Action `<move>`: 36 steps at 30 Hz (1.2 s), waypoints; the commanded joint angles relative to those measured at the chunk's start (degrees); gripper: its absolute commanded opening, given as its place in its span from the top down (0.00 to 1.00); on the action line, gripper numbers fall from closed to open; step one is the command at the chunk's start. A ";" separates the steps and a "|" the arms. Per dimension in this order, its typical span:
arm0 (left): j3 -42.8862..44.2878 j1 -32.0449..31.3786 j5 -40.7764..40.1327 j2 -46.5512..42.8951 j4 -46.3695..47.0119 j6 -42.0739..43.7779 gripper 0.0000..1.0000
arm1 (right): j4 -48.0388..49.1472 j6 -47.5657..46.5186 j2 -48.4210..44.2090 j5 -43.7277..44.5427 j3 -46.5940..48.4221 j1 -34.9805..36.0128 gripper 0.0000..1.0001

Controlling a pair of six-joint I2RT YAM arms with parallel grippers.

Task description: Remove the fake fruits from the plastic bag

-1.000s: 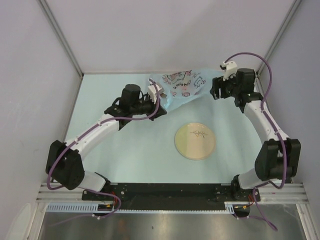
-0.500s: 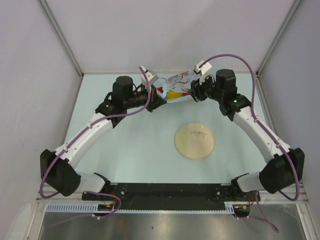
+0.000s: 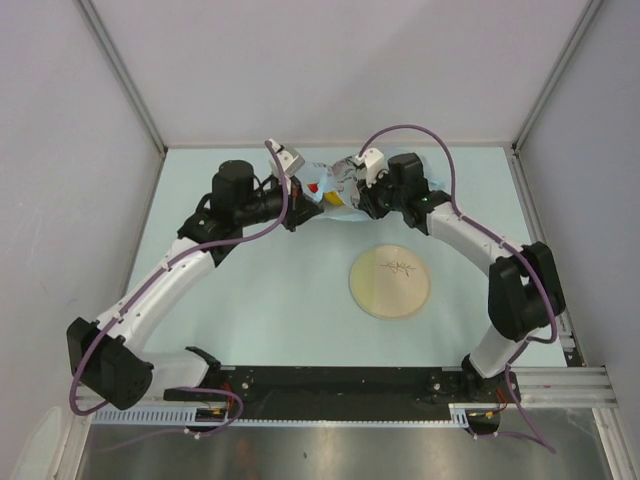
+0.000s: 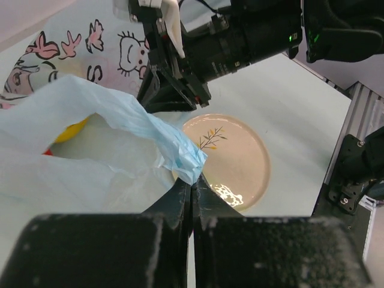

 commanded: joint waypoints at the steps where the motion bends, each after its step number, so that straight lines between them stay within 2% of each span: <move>1: -0.69 2.16 -0.83 -2.13 0.64 -2.10 1.00 | -0.01 1.53 1.57 1.29 -0.08 1.49 0.75; 4: -1.30 3.13 -0.83 -3.10 -0.42 -2.28 1.00 | -3.52 3.03 0.34 1.99 -1.05 2.37 0.69; 5: -2.09 3.31 -0.92 -3.36 -0.42 -2.36 1.00 | -5.27 3.12 0.17 2.43 -2.01 3.15 0.63; 7: -3.23 3.83 -0.75 -4.41 -0.42 -2.63 1.00 | -5.29 2.68 -0.19 3.66 -3.33 3.25 0.57; 8: -4.37 3.92 -0.66 -4.68 -0.34 -2.54 1.00 | -3.20 2.59 0.07 4.97 -4.12 3.16 0.49; 13: -6.75 4.45 -0.31 -5.30 -1.56 -0.18 1.00 | 5.78 0.57 6.74 15.61 0.07 0.71 0.41; 14: -7.45 4.45 -0.22 -5.47 -1.83 0.88 1.00 | 7.70 0.83 8.32 19.44 3.66 -1.04 0.41; 17: -9.03 4.45 -0.48 -5.74 -2.09 1.85 1.00 | 11.56 1.71 14.74 23.51 10.35 -3.69 0.42; 18: -9.39 4.45 -0.48 -5.57 -1.83 1.77 1.00 | 12.11 1.71 16.15 24.22 15.33 -4.83 0.42; 22: -9.31 4.45 -0.40 -3.99 0.10 0.10 1.00 | 10.98 2.06 22.04 24.94 25.82 -6.16 0.42; 24: -8.61 4.45 -0.31 -3.19 1.24 -1.66 1.00 | 9.48 3.29 21.35 21.25 27.33 -6.07 0.42; 27: -6.94 4.45 -1.18 -1.44 2.65 -3.59 1.00 | 4.56 4.35 15.82 16.24 24.10 -3.79 0.40; 32: -4.47 4.63 -4.35 0.85 3.44 -6.93 1.00 | 1.13 0.93 4.14 11.32 11.79 2.45 0.38; 33: -4.12 5.15 -4.87 1.11 3.44 -7.46 1.00 | 0.52 0.75 3.08 10.79 10.91 2.81 0.39; 36: -2.98 6.11 -4.88 2.78 3.80 -9.66 1.00 | -3.26 0.31 1.83 5.96 9.76 3.34 0.51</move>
